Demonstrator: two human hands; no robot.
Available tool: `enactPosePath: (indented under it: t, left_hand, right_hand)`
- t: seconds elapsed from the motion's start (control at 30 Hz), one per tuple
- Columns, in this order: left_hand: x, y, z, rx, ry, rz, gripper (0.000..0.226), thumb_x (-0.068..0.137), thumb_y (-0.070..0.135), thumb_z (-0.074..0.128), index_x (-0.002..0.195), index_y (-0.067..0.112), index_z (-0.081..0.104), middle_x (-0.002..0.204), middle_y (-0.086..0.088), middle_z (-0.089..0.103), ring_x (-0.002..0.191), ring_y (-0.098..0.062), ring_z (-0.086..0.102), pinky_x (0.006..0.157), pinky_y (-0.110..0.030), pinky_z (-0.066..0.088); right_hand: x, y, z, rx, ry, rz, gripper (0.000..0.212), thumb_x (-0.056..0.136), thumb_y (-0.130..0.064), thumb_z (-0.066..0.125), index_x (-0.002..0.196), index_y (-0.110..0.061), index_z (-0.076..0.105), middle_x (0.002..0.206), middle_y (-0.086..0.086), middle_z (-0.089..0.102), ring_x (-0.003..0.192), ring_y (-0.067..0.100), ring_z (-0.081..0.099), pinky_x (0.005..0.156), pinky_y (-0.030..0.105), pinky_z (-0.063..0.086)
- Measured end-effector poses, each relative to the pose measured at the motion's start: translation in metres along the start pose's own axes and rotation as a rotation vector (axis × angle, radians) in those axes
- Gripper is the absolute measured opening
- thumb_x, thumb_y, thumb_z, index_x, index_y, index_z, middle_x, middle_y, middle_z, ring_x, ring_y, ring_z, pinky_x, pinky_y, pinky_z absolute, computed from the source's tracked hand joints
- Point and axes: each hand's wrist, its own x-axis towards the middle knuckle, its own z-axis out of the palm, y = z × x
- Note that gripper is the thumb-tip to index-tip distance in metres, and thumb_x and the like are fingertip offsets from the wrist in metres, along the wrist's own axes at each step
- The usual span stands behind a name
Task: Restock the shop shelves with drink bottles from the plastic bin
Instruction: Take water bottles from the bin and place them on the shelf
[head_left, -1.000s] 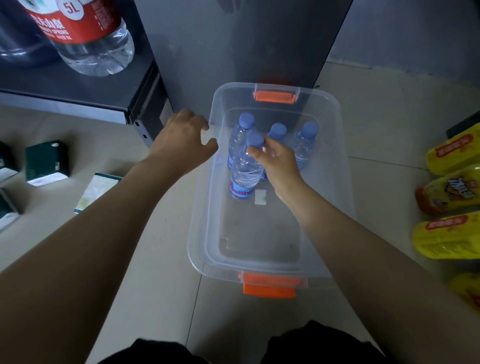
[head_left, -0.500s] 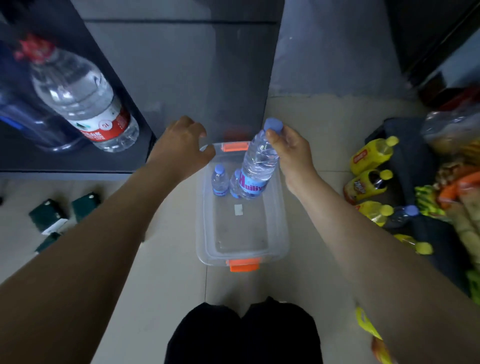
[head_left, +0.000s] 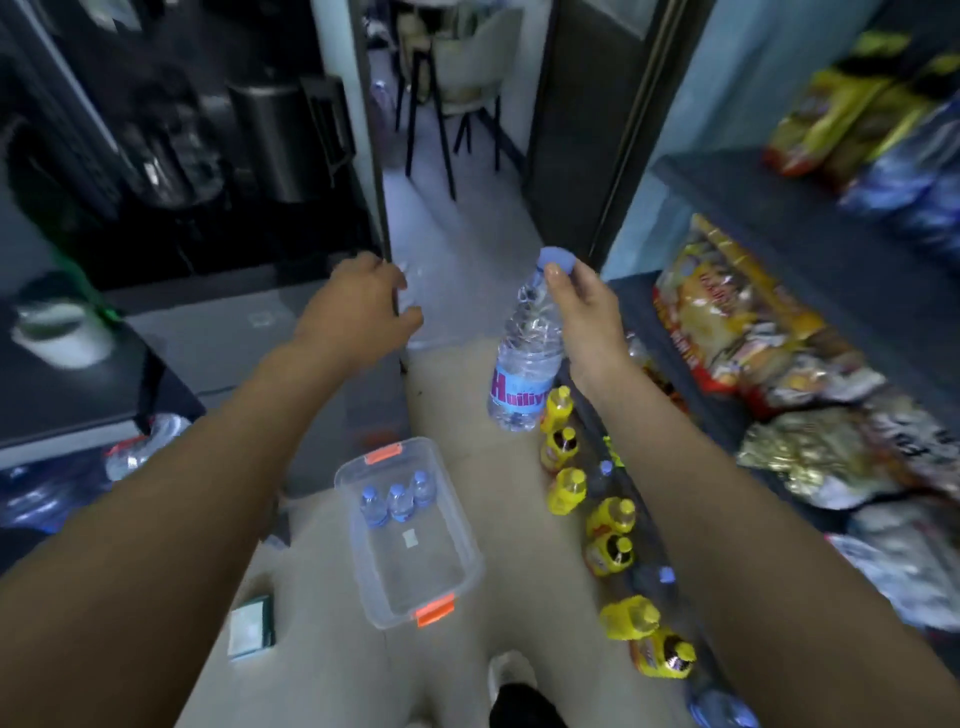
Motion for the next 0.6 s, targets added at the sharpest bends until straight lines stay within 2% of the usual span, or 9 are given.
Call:
enactPosePath:
  t: [0.07,0.13,0.2,0.3,0.37,0.47,0.53,0.6]
  left_hand:
    - [0.009,0.027,-0.037,-0.024,0.013,0.076,0.043,0.087,0.029,0.059,0.120,0.002,0.058,0.119,-0.020,0.051,0.115,-0.035,0.045,0.096,-0.035,0.036]
    - [0.014,0.053,-0.070,-0.032,0.003,0.166,0.051,0.085,0.036,0.057,0.120,0.000,0.057,0.118,-0.022,0.051,0.114,-0.035,0.047,0.095,-0.035,0.036]
    - [0.018,0.076,-0.097,-0.037,0.009,0.263,0.055,0.083,0.040,0.054,0.118,-0.002,0.057,0.114,-0.024,0.052,0.110,-0.037,0.049,0.093,-0.037,0.037]
    - [0.023,0.112,-0.128,-0.022,0.004,0.353,0.040,0.090,0.032,0.056,0.116,0.002,0.056,0.112,-0.019,0.049,0.107,-0.035,0.049,0.090,-0.038,0.039]
    - [0.022,0.137,-0.142,-0.024,0.035,0.412,0.037,0.090,0.032,0.055,0.115,0.004,0.057,0.114,-0.018,0.050,0.108,-0.034,0.049,0.090,-0.036,0.040]
    - [0.017,0.175,-0.157,-0.047,0.075,0.483,0.037,0.089,0.033,0.055,0.114,0.005,0.058,0.114,-0.015,0.050,0.107,-0.032,0.050,0.087,-0.034,0.040]
    - [0.014,0.199,-0.163,-0.066,0.069,0.519,0.038,0.089,0.034,0.055,0.115,0.007,0.059,0.114,-0.013,0.050,0.108,-0.030,0.050,0.085,-0.033,0.040]
    - [0.009,0.224,-0.167,-0.088,0.063,0.556,0.038,0.088,0.035,0.056,0.115,0.009,0.059,0.114,-0.011,0.050,0.110,-0.028,0.049,0.086,-0.033,0.039]
  right_hand:
    - [-0.012,-0.050,-0.013,-0.006,0.082,-0.061,0.015,0.096,-0.015,0.052,0.108,-0.013,0.061,0.096,0.003,0.063,0.091,0.014,0.058,0.088,0.027,0.047]
    - [-0.026,-0.090,-0.025,-0.023,0.152,-0.095,0.016,0.097,-0.020,0.051,0.108,-0.015,0.061,0.094,-0.003,0.063,0.088,0.007,0.058,0.084,0.019,0.047]
    - [-0.039,-0.124,-0.040,-0.005,0.233,-0.136,0.020,0.097,-0.022,0.051,0.109,-0.013,0.063,0.093,-0.004,0.064,0.090,0.009,0.059,0.086,0.024,0.048]
    - [-0.061,-0.171,-0.061,0.000,0.325,-0.207,0.017,0.097,-0.022,0.051,0.105,-0.015,0.064,0.092,-0.003,0.065,0.092,0.012,0.059,0.091,0.032,0.048]
    - [-0.079,-0.197,-0.077,0.005,0.368,-0.225,0.014,0.097,-0.025,0.051,0.098,-0.021,0.064,0.093,-0.003,0.066,0.095,0.016,0.062,0.094,0.038,0.048]
    - [-0.105,-0.231,-0.102,0.009,0.413,-0.249,0.015,0.097,-0.031,0.050,0.095,-0.026,0.064,0.105,0.008,0.068,0.104,0.025,0.064,0.095,0.042,0.051]
    - [-0.121,-0.249,-0.120,-0.024,0.451,-0.290,0.019,0.097,-0.032,0.049,0.101,-0.023,0.065,0.105,0.006,0.068,0.100,0.019,0.064,0.087,0.033,0.053]
    - [-0.138,-0.264,-0.138,-0.051,0.486,-0.324,0.020,0.097,-0.032,0.049,0.102,-0.021,0.065,0.093,-0.003,0.068,0.087,0.008,0.064,0.077,0.022,0.051]
